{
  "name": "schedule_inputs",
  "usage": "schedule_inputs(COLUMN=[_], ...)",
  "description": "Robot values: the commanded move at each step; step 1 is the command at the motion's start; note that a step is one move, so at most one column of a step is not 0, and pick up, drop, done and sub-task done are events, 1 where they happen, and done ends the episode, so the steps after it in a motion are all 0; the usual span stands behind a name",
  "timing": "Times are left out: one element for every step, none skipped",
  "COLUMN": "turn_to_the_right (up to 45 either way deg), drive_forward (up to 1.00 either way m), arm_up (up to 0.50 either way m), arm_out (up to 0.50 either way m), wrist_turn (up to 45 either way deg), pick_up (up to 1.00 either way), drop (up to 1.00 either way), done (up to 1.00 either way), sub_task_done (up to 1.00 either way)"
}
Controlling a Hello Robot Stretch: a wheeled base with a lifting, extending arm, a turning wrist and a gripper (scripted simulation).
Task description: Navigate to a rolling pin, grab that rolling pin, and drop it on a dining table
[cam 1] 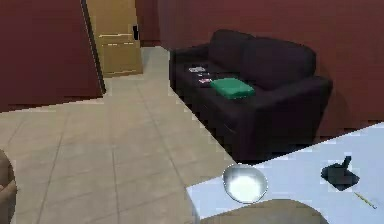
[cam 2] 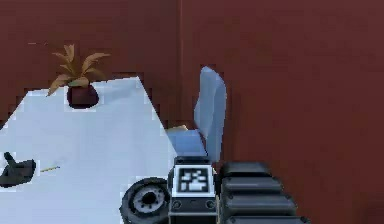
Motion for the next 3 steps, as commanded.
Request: schedule_inputs(turn_to_the_right=[-39.0,0.0,30.0], drive_forward=[0.00,0.15,0.00], arm_up=[0.00,0.00,0.00], arm_out=[0.00,0.00,0.00], wrist_turn=[0.0,0.0,0.0], pick_up=[0.00,0.00,0.00], drop=[0.00,0.00,0.00], done=[0.00,0.00,0.00], sub_task_done=[0.00,0.00,0.00])
